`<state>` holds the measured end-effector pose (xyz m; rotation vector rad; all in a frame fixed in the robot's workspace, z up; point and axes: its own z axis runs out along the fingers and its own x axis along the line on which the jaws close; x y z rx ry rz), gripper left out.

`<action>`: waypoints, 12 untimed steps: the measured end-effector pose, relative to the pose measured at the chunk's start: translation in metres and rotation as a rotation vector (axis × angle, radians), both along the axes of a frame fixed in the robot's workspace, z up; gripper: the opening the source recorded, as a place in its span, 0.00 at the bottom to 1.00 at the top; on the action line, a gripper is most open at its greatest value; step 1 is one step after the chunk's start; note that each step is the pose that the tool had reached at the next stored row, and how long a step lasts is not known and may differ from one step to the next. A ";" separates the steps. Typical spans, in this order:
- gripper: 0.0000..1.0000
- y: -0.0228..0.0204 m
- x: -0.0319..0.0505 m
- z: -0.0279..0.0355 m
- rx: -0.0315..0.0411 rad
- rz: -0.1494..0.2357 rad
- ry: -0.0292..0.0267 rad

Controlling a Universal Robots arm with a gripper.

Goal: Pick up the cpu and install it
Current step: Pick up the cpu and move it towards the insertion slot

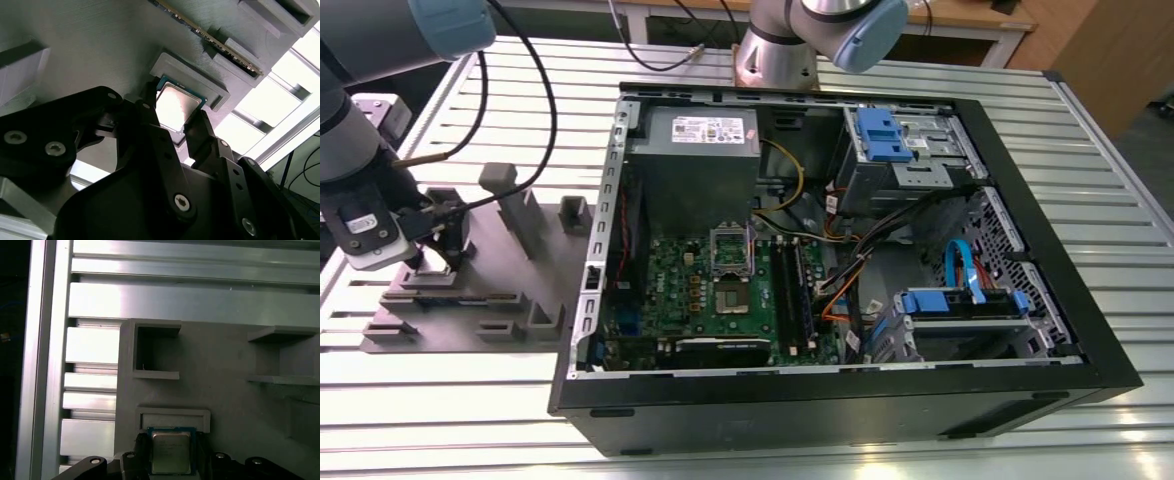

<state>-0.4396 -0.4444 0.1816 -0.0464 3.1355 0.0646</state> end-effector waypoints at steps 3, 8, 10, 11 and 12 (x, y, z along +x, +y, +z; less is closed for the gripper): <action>0.47 0.0000 0.0000 0.0000 0.0001 0.001 0.0000; 0.47 0.0000 0.0000 0.0018 0.0000 0.001 -0.0001; 0.47 0.0000 0.0000 0.0029 0.0000 0.001 0.0000; 0.47 0.0000 0.0000 0.0034 0.0001 0.001 0.0000; 0.47 0.0000 0.0000 0.0041 0.0000 0.001 0.0000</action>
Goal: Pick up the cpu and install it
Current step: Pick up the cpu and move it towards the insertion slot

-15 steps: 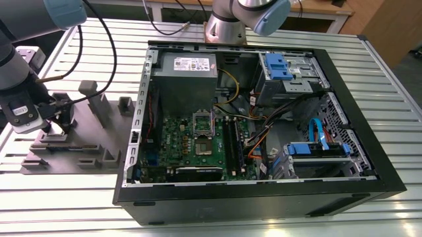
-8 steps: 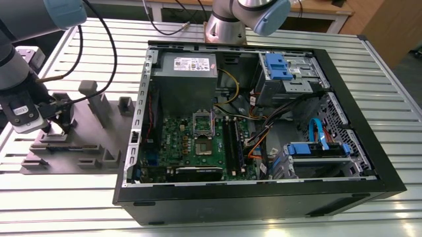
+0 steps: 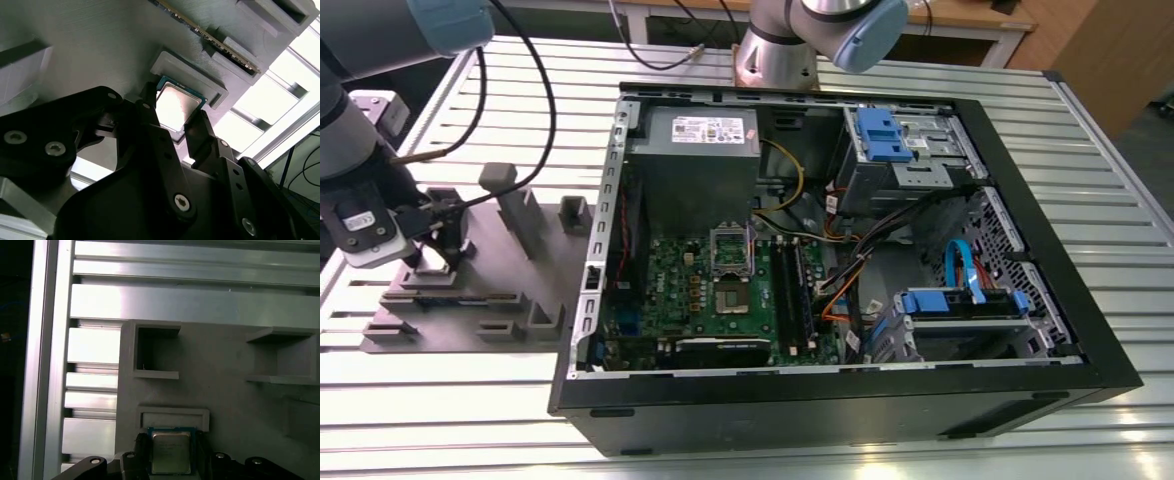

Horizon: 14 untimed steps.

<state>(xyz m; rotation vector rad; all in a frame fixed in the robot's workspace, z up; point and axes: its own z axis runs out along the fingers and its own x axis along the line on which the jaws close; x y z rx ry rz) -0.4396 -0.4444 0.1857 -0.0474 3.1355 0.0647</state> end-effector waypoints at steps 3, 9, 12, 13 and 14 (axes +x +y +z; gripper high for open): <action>0.47 0.0000 0.0000 0.0015 0.0001 0.000 -0.0001; 0.47 0.0000 0.0000 0.0043 0.0002 0.000 -0.0003; 0.47 0.0000 -0.0001 0.0067 -0.0002 0.000 0.0003; 0.47 0.0000 0.0000 0.0076 0.0000 0.000 0.0000; 0.47 0.0000 0.0000 0.0087 -0.0001 0.000 0.0001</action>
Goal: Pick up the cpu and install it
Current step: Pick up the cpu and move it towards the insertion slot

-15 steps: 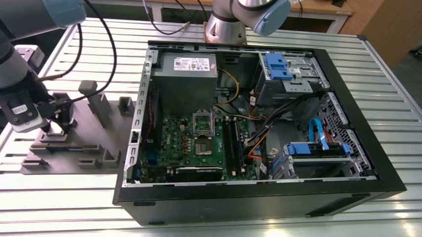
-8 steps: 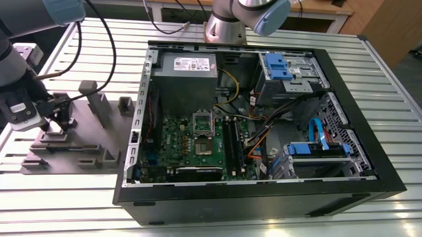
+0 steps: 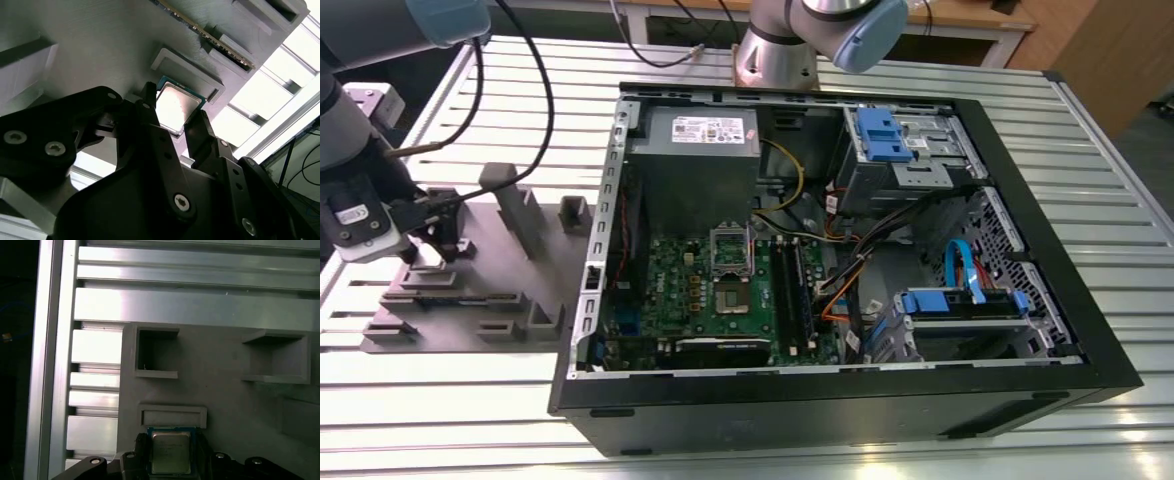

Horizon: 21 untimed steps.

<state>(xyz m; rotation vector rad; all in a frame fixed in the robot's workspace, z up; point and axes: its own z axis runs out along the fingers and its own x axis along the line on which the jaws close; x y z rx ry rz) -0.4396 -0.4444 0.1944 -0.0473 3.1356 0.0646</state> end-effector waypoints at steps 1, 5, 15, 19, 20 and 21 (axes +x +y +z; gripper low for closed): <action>0.47 0.0000 0.0000 0.0012 0.0001 0.000 -0.0001; 0.47 0.0000 0.0000 0.0064 0.0001 0.000 -0.0001; 0.47 0.0000 0.0000 0.0022 0.0001 0.000 -0.0001; 0.47 0.0000 0.0000 -0.0019 -0.0001 0.000 0.0002; 0.47 0.0000 0.0001 -0.0033 0.0002 0.000 -0.0003; 0.47 0.0000 0.0001 -0.0043 0.0002 0.000 -0.0003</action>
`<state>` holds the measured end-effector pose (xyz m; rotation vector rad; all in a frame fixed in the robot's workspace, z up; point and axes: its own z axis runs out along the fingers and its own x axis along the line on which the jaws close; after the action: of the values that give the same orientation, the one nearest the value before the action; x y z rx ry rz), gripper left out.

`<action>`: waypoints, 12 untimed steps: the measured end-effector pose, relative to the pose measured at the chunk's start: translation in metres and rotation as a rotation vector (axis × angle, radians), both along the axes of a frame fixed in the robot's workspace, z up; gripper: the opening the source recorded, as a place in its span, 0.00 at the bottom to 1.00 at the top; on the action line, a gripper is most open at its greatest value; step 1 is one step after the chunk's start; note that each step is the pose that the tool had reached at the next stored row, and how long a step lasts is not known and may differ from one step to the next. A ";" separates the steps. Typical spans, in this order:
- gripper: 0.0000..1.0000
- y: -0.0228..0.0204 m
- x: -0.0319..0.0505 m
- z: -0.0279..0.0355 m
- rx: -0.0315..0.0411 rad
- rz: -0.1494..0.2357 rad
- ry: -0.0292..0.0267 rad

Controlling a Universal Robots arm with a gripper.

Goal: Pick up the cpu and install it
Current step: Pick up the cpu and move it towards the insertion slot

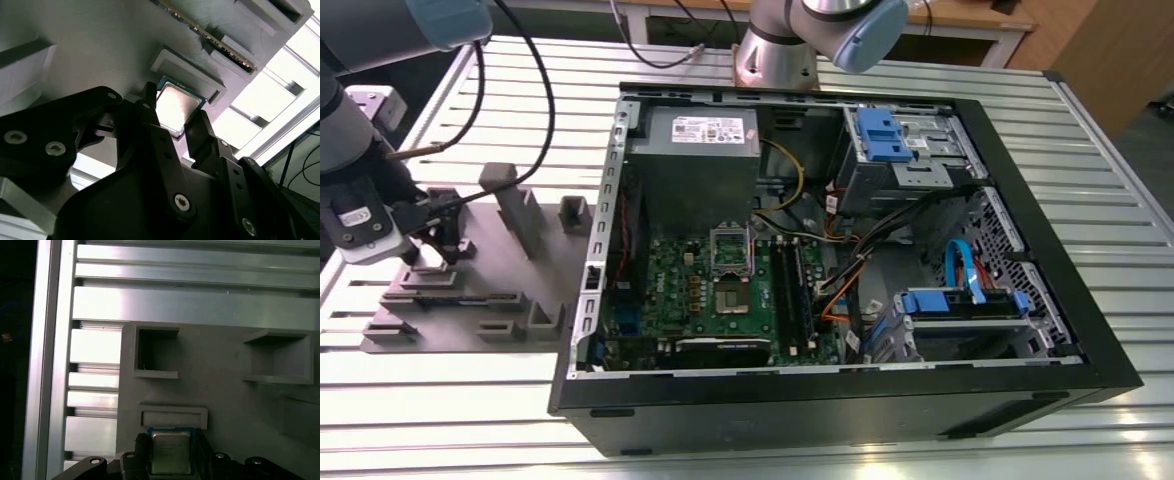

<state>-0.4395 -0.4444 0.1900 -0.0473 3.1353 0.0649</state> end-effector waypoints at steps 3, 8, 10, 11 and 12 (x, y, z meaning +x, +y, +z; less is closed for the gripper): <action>0.47 0.0000 -0.0001 -0.0005 -0.0002 0.000 0.0003; 0.47 0.0000 -0.0001 -0.0008 -0.0001 0.000 0.0002; 0.47 0.0000 -0.0003 -0.0018 0.0000 0.000 0.0000; 0.47 0.0000 -0.0004 -0.0025 0.0000 0.000 0.0000; 0.47 -0.0001 -0.0005 -0.0032 -0.0001 0.000 0.0002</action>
<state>-0.4400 -0.4445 0.1869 -0.0475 3.1355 0.0647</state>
